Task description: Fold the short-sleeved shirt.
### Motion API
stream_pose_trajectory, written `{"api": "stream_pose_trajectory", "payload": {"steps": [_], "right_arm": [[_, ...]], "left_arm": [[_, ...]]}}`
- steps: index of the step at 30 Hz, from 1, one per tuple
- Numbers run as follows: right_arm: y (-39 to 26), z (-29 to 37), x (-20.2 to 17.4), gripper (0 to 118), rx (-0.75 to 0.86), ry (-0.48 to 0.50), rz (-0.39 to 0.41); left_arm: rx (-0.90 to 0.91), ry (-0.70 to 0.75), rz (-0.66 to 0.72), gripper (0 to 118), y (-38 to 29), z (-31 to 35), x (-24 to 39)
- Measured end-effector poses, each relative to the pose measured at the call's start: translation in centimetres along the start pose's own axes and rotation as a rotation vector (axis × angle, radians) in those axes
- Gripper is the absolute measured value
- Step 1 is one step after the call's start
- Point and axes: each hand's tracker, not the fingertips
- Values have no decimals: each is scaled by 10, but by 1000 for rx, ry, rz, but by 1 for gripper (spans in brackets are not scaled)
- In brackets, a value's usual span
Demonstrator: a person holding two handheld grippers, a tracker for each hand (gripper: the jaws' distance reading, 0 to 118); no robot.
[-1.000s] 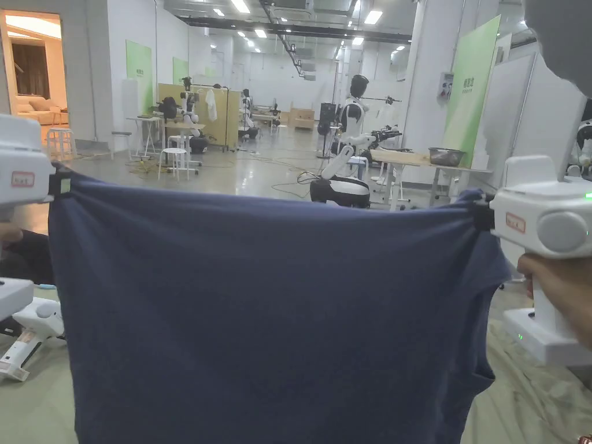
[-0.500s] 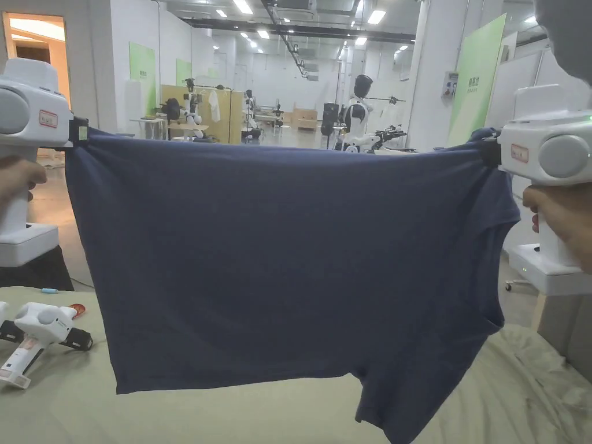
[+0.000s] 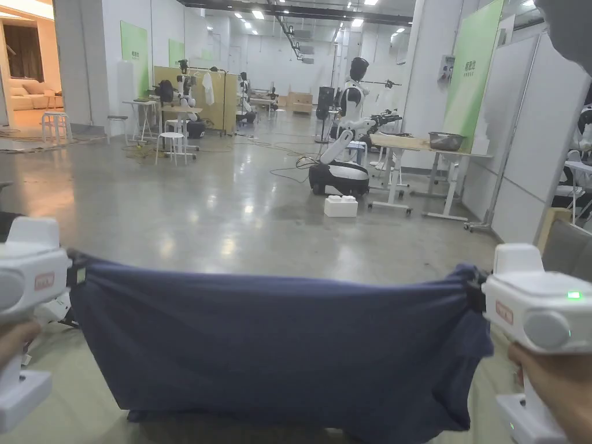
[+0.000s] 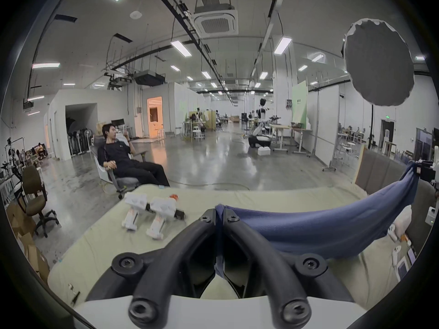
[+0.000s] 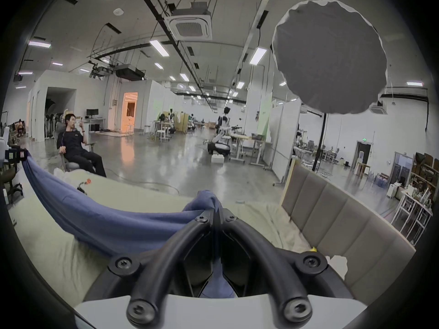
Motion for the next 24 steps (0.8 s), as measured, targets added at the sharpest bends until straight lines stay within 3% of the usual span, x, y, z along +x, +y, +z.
{"api": "stream_pose_trajectory", "payload": {"steps": [6, 15, 24], "right_arm": [[-72, 47, 6, 1, -51, 0, 8], [-124, 161, 8, 1, -113, 28, -4], [-210, 228, -11, 1, -363, 73, 133]], "left_arm": [[-11, -46, 34, 0, -69, 67, -7], [-90, -97, 78, 0, -123, 167, -33], [-355, -93, 13, 0, -203, 209, -43]]}}
